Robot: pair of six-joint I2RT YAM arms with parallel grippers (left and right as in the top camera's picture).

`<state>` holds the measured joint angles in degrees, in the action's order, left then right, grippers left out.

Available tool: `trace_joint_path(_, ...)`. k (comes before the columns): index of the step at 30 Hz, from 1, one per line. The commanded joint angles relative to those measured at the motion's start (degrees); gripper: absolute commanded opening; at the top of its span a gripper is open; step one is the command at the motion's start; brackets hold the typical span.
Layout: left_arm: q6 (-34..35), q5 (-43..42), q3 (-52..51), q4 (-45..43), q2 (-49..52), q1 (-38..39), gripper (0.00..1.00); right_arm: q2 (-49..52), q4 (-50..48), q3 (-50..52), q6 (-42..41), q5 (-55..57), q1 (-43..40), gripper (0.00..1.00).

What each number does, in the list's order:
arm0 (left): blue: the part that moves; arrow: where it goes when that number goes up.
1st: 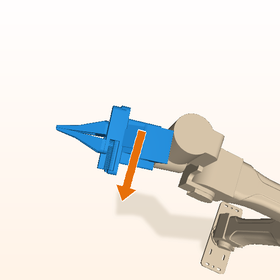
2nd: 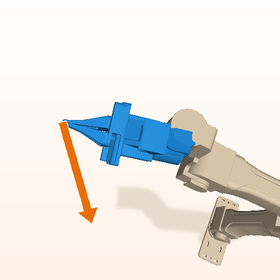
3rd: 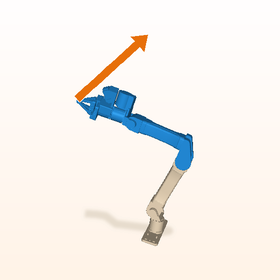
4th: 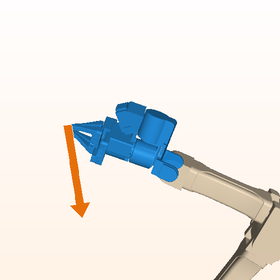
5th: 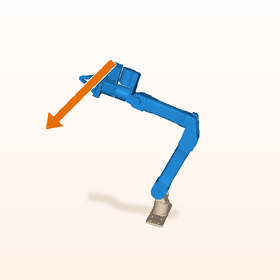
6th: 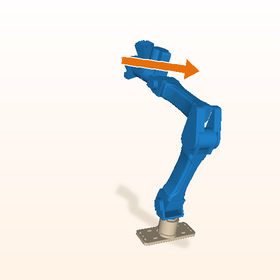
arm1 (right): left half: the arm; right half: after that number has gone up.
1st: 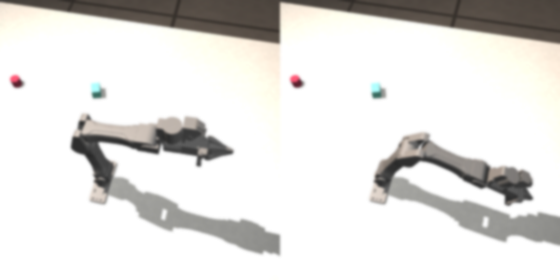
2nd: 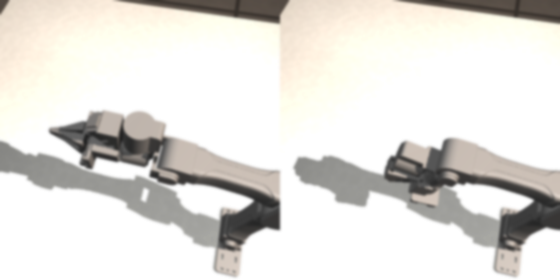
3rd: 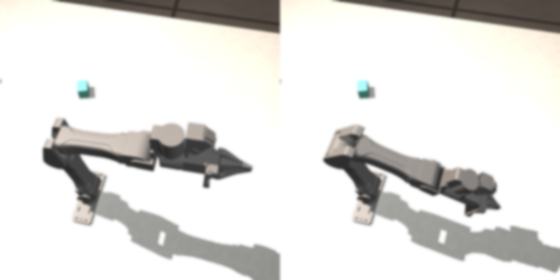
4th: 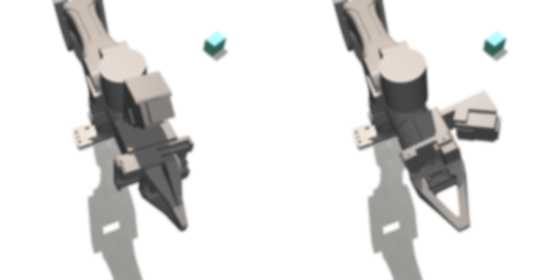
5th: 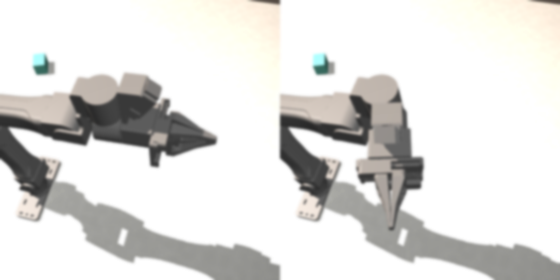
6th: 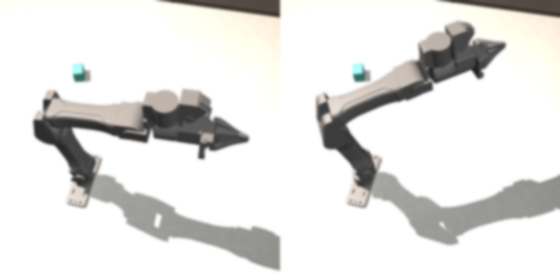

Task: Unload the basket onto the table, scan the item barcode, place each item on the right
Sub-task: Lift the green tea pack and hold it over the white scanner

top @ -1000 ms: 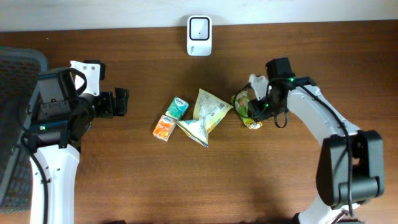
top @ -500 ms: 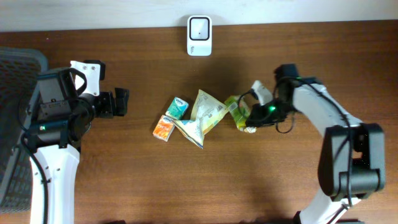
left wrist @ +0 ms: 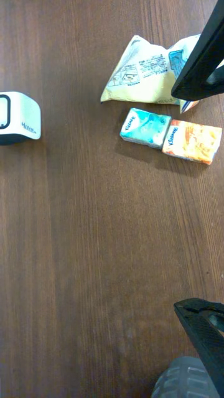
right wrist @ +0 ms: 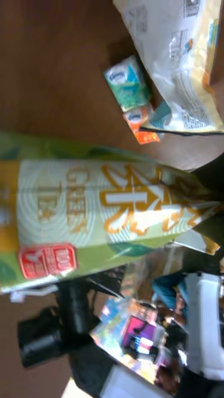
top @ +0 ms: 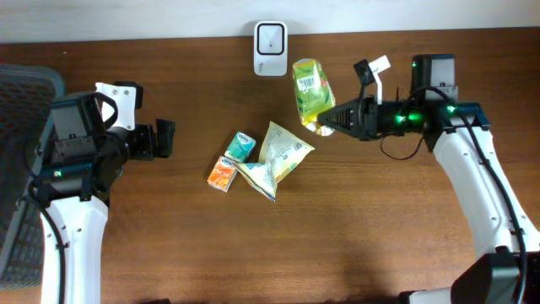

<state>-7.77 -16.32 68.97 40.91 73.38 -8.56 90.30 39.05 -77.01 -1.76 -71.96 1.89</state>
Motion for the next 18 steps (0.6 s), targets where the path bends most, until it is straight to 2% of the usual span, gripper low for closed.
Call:
trace_joint_path(1, -0.92, -0.85, 0.50, -0.04, -0.22, -0.20, 0.99, -1.22, -0.02, -1.31, -10.01, 1.66, 2.75, 0.04)
trace_joint_path(4, -0.92, -0.85, 0.50, -0.04, -0.22, -0.20, 0.99, -1.22, 15.76, -1.31, -4.04, 1.53, 3.26, 0.04)
trace_joint_path(6, -0.92, -0.85, 0.50, -0.07, -0.22, -0.20, 0.99, -1.22, 24.11, -1.31, 3.21, 2.21, 3.34, 0.04)
trace_joint_path(8, -0.92, -0.87, 0.50, -0.04, -0.22, -0.20, 0.99, -1.25, 27.91, -1.33, 8.94, 6.80, 3.37, 0.04)
trace_joint_path(11, -0.92, -0.87, 0.50, -0.07, -0.22, -0.20, 0.99, -1.25, 27.43, -1.33, 16.98, 22.43, 5.33, 0.04)
trace_joint_path(12, -0.92, -0.85, 0.50, 0.00, -0.22, -0.20, 0.99, -1.25, 24.90, -1.33, 16.24, 27.67, 6.51, 0.04)
trace_joint_path(14, -0.92, -0.87, 0.50, 0.17, -0.22, -0.20, 0.99, -1.20, 15.28, -1.70, 1.73, 45.90, 10.01, 0.04)
trace_joint_path(15, -0.92, -0.87, 0.50, 0.17, -0.22, -0.20, 0.99, -0.87, 12.85, -3.54, -0.98, 53.62, 12.41, 0.04)
trace_joint_path(16, -0.92, -0.85, 0.50, 0.17, -0.22, -0.20, 0.99, 1.44, 12.63, -10.62, -2.19, 65.92, 16.31, 0.04)
trace_joint_path(17, -0.92, -0.87, 0.50, 0.20, -0.22, -0.20, 0.99, 3.15, 12.52, -14.27, -2.16, 72.17, 17.94, 0.04)
trace_joint_path(18, -0.92, -0.87, 0.50, 0.24, -0.22, -0.20, 0.99, 6.69, 10.97, -19.34, -0.55, 83.06, 20.35, 0.04)
